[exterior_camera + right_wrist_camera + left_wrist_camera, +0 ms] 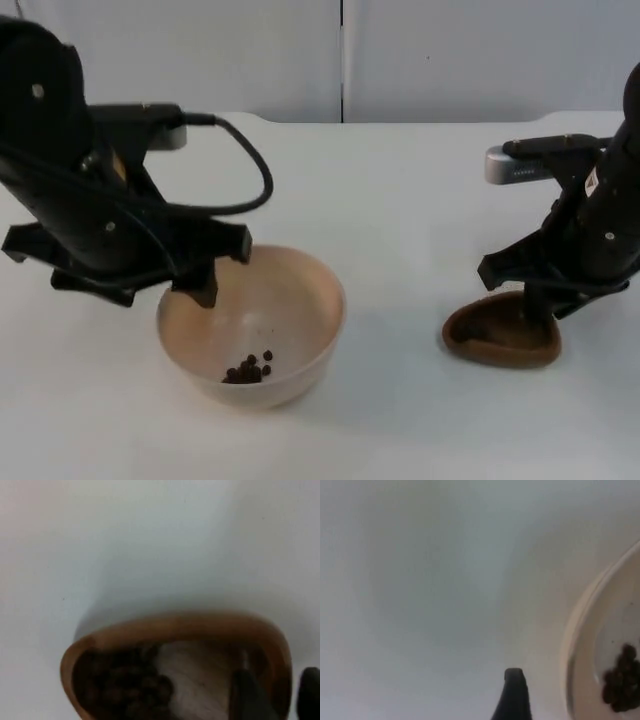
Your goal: Pick up the bowl with the left hand and pour the coffee beans from the cup into the bowl with the right hand.
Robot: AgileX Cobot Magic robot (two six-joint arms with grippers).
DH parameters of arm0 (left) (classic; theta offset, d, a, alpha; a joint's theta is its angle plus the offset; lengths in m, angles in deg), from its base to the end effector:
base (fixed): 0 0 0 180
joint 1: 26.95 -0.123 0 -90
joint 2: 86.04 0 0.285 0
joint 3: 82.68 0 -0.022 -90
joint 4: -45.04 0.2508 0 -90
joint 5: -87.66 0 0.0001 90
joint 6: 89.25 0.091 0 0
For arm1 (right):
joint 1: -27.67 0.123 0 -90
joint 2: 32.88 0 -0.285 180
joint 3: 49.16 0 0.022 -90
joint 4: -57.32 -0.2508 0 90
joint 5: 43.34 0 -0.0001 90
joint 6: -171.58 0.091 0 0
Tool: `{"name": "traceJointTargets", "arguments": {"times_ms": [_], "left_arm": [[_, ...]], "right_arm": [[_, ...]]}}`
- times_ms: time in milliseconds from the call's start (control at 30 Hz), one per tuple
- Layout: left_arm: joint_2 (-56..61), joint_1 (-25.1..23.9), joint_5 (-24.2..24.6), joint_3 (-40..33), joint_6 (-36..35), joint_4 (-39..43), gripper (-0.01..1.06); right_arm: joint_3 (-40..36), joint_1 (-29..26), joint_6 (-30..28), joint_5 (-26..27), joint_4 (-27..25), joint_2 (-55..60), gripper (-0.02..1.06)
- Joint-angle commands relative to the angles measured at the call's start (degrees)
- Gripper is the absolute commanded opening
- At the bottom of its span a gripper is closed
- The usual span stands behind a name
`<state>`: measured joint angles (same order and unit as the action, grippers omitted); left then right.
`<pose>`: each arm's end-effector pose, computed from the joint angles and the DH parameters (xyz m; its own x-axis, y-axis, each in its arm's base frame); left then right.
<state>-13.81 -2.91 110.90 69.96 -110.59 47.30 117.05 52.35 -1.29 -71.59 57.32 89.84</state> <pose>0.2864 -0.1262 0.1476 -0.9340 0.0554 -0.3530 0.0995 0.9892 -0.1080 0.3330 0.1530 0.1081 -0.9217 -0.2870 -0.2608 -0.3055 0.9516 0.0326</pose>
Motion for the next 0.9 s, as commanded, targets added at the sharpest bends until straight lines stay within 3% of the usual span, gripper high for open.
{"name": "traceJointTargets", "arguments": {"times_ms": [0, 167, 233, 600, 867], "left_arm": [[3.6, -0.1, 0.4, 0.1, 0.0, 0.3, 0.64], [14.0, -0.1, 2.0, 0.1, 1.5, 0.3, 0.64], [16.0, -0.1, 2.5, 0.1, 2.0, 0.3, 0.64], [40.6, -0.1, 4.4, 0.1, 4.5, 0.2, 0.64], [56.1, -0.1, 9.7, 0.1, 8.7, 0.2, 0.64]], "right_arm": [[-0.1, -0.3, -0.1, 0.5, 0.0, -0.2, 0.38], [-0.1, -0.3, -0.2, 0.7, 0.0, -3.6, 0.7], [-0.1, -0.3, -0.2, 0.6, 0.0, -4.9, 0.74], [-0.1, -0.3, -0.5, -3.4, 0.0, -23.1, 0.76], [-0.1, 0.0, -2.3, -7.5, 0.0, -41.7, 0.76]]}}
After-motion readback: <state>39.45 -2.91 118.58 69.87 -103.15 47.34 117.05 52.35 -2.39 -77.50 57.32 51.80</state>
